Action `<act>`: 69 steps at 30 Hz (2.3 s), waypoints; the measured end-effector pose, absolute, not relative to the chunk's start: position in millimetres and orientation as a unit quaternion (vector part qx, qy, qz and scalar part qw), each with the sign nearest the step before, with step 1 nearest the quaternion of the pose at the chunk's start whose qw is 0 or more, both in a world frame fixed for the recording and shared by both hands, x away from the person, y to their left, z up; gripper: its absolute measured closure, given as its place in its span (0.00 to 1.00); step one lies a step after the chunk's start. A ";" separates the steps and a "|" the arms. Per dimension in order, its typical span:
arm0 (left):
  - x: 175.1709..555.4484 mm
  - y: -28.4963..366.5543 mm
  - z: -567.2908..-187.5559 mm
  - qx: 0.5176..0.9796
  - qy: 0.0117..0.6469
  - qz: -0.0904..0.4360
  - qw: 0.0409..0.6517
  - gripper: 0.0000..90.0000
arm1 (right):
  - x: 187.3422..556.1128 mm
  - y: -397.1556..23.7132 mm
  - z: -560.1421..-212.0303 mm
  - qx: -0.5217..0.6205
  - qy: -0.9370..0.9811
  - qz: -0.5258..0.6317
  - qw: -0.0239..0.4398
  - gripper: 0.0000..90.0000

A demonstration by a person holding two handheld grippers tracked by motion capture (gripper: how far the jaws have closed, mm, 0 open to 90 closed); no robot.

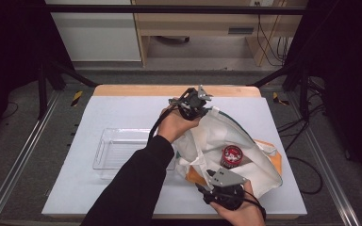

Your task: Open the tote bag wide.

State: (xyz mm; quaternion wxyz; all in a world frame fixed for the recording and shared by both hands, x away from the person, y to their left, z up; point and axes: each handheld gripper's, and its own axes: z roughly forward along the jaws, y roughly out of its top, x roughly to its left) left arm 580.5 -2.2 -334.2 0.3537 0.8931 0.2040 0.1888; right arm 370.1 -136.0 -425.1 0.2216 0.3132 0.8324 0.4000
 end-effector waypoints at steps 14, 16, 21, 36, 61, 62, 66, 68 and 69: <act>582.3 -0.7 -334.5 0.890 0.207 0.180 0.364 0.97 | 382.2 -135.7 -422.7 0.311 0.840 0.394 0.205 0.99; 582.4 -2.2 -337.1 0.891 0.206 0.178 0.363 0.97 | 378.2 -132.2 -422.7 0.303 0.841 0.404 0.195 0.99; 584.9 -4.6 -347.7 0.893 0.205 0.182 0.357 0.98 | 378.1 -122.4 -430.4 0.297 0.847 0.403 0.178 0.99; 593.2 -10.1 -366.7 0.899 0.210 0.187 0.335 0.98 | 386.7 -120.3 -447.7 0.306 0.857 0.387 0.146 0.99; 555.2 4.9 -354.0 0.866 0.217 0.233 0.385 0.51 | 375.8 -136.7 -439.2 0.328 0.834 0.401 0.191 0.43; 549.9 8.1 -350.6 0.864 0.215 0.236 0.390 0.49 | 374.8 -138.2 -437.3 0.326 0.831 0.405 0.198 0.40; 524.8 24.0 -340.1 0.853 0.216 0.235 0.412 0.47 | 370.0 -147.2 -425.8 0.319 0.825 0.406 0.230 0.31; 511.6 32.9 -337.8 0.851 0.216 0.233 0.419 0.45 | 368.7 -155.8 -417.1 0.322 0.818 0.413 0.239 0.30; 511.6 32.9 -337.8 0.851 0.216 0.233 0.419 0.45 | 368.9 -160.8 -412.3 0.325 0.814 0.417 0.241 0.30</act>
